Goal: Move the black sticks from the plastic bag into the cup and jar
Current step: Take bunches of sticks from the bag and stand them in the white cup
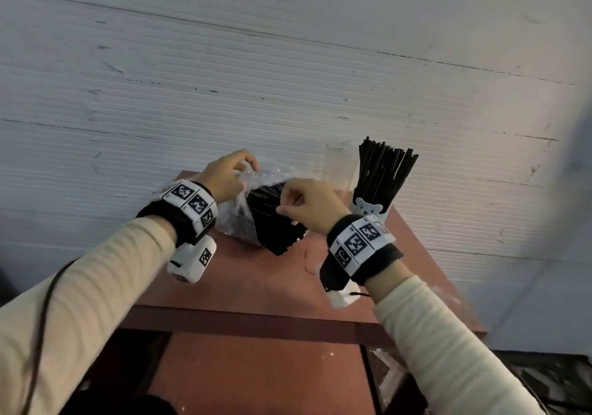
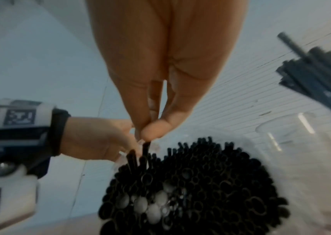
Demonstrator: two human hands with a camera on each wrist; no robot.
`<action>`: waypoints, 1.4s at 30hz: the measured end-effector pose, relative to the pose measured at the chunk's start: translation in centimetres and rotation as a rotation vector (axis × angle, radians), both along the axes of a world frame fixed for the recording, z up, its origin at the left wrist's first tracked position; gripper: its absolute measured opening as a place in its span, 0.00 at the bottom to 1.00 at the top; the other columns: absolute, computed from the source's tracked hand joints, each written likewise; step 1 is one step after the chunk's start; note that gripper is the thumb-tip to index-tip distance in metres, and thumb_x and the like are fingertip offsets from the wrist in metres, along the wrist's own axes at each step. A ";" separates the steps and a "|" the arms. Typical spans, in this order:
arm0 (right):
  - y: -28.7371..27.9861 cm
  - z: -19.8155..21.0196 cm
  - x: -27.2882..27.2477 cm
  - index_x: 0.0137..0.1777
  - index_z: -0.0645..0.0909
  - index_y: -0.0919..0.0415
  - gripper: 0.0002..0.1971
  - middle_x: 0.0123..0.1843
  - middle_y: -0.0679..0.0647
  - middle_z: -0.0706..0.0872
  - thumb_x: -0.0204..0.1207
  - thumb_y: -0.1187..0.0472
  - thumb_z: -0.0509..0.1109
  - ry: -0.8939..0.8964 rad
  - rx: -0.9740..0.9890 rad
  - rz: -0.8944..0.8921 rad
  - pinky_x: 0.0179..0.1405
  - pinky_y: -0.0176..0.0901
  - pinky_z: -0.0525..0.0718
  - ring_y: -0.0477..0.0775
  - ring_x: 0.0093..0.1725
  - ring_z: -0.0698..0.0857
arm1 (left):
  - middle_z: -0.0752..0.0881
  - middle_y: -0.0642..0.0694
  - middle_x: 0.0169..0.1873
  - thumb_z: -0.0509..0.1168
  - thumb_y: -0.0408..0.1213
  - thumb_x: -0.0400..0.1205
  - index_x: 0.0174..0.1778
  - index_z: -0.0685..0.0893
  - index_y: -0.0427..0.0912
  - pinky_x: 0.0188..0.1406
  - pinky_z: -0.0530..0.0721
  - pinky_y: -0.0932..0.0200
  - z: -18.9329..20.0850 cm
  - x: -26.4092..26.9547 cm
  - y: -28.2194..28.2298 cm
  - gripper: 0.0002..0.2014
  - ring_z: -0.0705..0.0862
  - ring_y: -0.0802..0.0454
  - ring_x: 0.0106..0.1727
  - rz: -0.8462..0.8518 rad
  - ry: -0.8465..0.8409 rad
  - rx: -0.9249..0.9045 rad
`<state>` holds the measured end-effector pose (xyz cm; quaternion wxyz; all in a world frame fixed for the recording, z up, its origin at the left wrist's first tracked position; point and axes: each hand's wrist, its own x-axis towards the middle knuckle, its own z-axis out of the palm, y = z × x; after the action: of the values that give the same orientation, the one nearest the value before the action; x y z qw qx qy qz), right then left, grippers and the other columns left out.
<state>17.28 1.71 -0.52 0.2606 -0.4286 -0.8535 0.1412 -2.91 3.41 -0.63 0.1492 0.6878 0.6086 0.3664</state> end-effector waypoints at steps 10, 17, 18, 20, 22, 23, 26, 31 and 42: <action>0.9 0.3 -3.5 0.51 0.88 0.59 0.14 0.49 0.55 0.89 0.80 0.53 0.64 -0.264 0.046 -0.027 0.47 0.44 0.81 0.56 0.48 0.85 | 0.85 0.50 0.62 0.64 0.29 0.80 0.58 0.86 0.56 0.60 0.79 0.57 -0.9 -2.4 -0.4 0.18 0.82 0.51 0.63 -0.061 0.096 -0.047; 2.5 -0.5 -8.4 0.71 0.76 0.51 0.21 0.64 0.59 0.78 0.81 0.45 0.63 -0.358 0.108 -0.066 0.60 0.51 0.77 0.63 0.62 0.80 | 0.85 0.49 0.64 0.64 0.26 0.80 0.66 0.85 0.48 0.57 0.73 0.71 0.2 -4.1 -0.1 0.20 0.83 0.52 0.63 0.122 0.016 0.121; 2.6 -0.6 -9.0 0.72 0.76 0.49 0.20 0.64 0.59 0.77 0.81 0.47 0.63 -0.381 0.126 -0.054 0.60 0.52 0.78 0.64 0.62 0.81 | 0.85 0.50 0.65 0.64 0.26 0.81 0.67 0.84 0.48 0.57 0.74 0.70 0.2 -4.5 -0.1 0.21 0.84 0.54 0.60 0.117 -0.002 0.116; 2.7 -0.8 -9.9 0.72 0.76 0.48 0.19 0.64 0.60 0.77 0.82 0.51 0.62 -0.428 0.149 -0.018 0.60 0.53 0.79 0.65 0.62 0.81 | 0.84 0.51 0.66 0.66 0.27 0.81 0.69 0.83 0.50 0.55 0.75 0.69 0.1 -5.3 -0.3 0.21 0.83 0.57 0.55 0.084 -0.034 0.081; 3.0 -1.0 -10.3 0.72 0.77 0.48 0.18 0.65 0.59 0.78 0.83 0.55 0.61 -0.467 0.145 -0.005 0.60 0.51 0.78 0.64 0.62 0.81 | 0.83 0.50 0.67 0.67 0.28 0.81 0.70 0.82 0.50 0.56 0.75 0.67 -0.1 -6.1 -0.5 0.22 0.82 0.57 0.56 0.055 -0.046 0.038; 3.1 -1.0 -10.3 0.71 0.78 0.49 0.18 0.65 0.59 0.78 0.83 0.57 0.60 -0.477 0.152 -0.005 0.58 0.49 0.78 0.64 0.62 0.81 | 0.82 0.49 0.68 0.67 0.28 0.81 0.71 0.81 0.50 0.57 0.74 0.66 -0.2 -6.4 -0.6 0.22 0.82 0.56 0.59 0.046 -0.041 0.014; 3.1 -1.0 -9.9 0.69 0.81 0.52 0.18 0.63 0.59 0.79 0.81 0.62 0.61 -0.458 0.170 -0.002 0.52 0.46 0.77 0.64 0.59 0.83 | 0.80 0.47 0.70 0.66 0.28 0.81 0.73 0.79 0.49 0.66 0.74 0.63 -0.6 -6.8 -0.6 0.23 0.79 0.52 0.70 0.004 -0.020 -0.023; 2.7 -0.3 -7.7 0.64 0.84 0.54 0.17 0.61 0.57 0.80 0.78 0.66 0.64 -0.307 0.126 0.054 0.57 0.41 0.75 0.59 0.60 0.81 | 0.78 0.45 0.73 0.67 0.32 0.82 0.75 0.77 0.48 0.73 0.74 0.54 -1.0 -6.7 -0.2 0.23 0.76 0.48 0.74 -0.053 -0.009 -0.024; 1.9 -0.3 -11.0 0.59 0.84 0.59 0.16 0.54 0.55 0.87 0.83 0.51 0.60 -0.463 0.033 -0.089 0.46 0.45 0.80 0.57 0.52 0.85 | 0.81 0.46 0.69 0.65 0.24 0.80 0.71 0.81 0.48 0.65 0.75 0.63 -1.0 -6.2 -0.1 0.24 0.80 0.50 0.69 -0.026 -0.038 0.033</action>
<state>6.28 3.57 -0.81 0.0705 -0.4823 -0.8730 0.0136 -9.14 3.34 -1.61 0.1541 0.6911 0.5903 0.3876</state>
